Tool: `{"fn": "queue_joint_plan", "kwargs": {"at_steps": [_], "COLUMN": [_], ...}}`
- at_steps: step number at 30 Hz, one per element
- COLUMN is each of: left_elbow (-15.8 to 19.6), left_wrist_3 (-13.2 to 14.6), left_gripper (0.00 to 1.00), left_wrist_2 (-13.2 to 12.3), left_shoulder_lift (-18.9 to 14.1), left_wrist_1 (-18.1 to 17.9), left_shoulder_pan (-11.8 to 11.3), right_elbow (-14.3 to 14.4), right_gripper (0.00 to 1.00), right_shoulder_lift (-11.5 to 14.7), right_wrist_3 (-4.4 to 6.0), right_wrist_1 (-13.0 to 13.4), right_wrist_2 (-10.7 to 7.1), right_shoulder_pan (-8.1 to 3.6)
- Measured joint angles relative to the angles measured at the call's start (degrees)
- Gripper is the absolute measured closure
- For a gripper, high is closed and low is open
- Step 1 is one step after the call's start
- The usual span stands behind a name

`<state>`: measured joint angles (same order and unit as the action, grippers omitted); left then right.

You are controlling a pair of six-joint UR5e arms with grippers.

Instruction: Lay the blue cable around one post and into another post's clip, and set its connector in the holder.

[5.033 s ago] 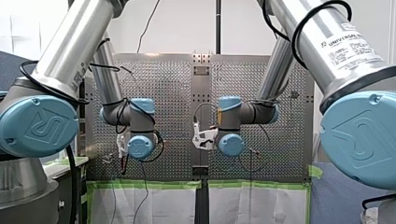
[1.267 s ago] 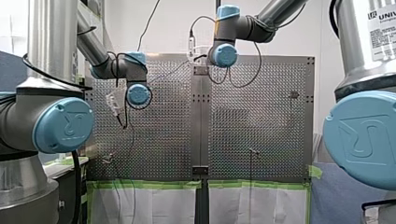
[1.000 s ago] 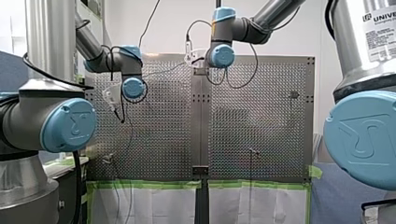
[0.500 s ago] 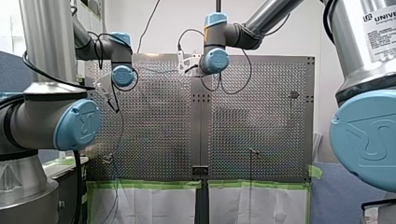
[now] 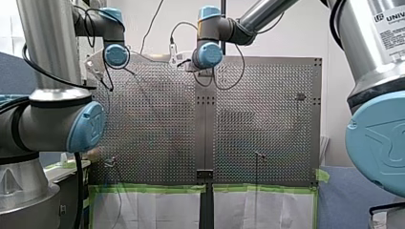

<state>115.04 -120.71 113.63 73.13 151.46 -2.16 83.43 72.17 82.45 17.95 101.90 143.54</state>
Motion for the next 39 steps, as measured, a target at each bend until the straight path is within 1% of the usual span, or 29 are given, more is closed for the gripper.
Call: {"fn": "queue_joint_plan", "kwargs": {"at_steps": [4, 7, 9, 15, 19, 23, 28, 31, 39], "left_elbow": [-1.7, -2.2, -2.3, -2.8, -3.6, -4.6, -5.7, -6.2, -7.3], "left_wrist_3": [0.2, 0.5, 0.6, 1.8, 3.3, 3.9, 4.2, 4.3, 4.1], "left_gripper": [0.91, 0.91, 0.91, 0.91, 0.91, 0.91, 0.91, 0.91, 0.91], "left_wrist_2": [-1.1, -2.1, -2.8, -5.4, -6.8, -8.5, -10.9, -12.0, -12.7], "left_shoulder_lift": [-2.0, -3.5, -3.6, -1.5, 0.7, 2.7, 5.3, 6.4, 7.2], "left_wrist_1": [0.1, 0.0, -0.2, -0.7, -0.8, -0.9, -0.9, -1.0, -1.2], "left_shoulder_pan": [-2.0, -3.7, -4.7, -7.8, -9.7, -10.3, -10.4, -10.5, -10.5], "right_elbow": [-2.0, -3.5, -4.7, -7.5, -8.3, -9.2, -10.8, -11.6, -14.1], "right_gripper": [1.0, 1.0, 1.0, 1.0, 1.0, 1.0, 1.0, 1.0, 1.0], "right_shoulder_lift": [-0.2, -0.3, -0.4, -0.5, -0.6, -1.0, -2.3, -3.1, -4.8], "right_wrist_3": [0.14, 0.2, 0.32, 0.44, 0.54, 0.8, 0.94, 1.1, 1.24], "right_wrist_1": [-0.7, -1.1, -1.5, -2.6, -2.9, -3.2, -4.1, -4.4, -5.3], "right_wrist_2": [-0.09, -0.11, -0.15, -0.35, -0.74, -0.98, -1.02, -1.04, -0.98], "right_shoulder_pan": [-0.25, -0.45, -0.59, -0.86, -0.93, -1.0, -1.02, -1.03, -1.18]}}
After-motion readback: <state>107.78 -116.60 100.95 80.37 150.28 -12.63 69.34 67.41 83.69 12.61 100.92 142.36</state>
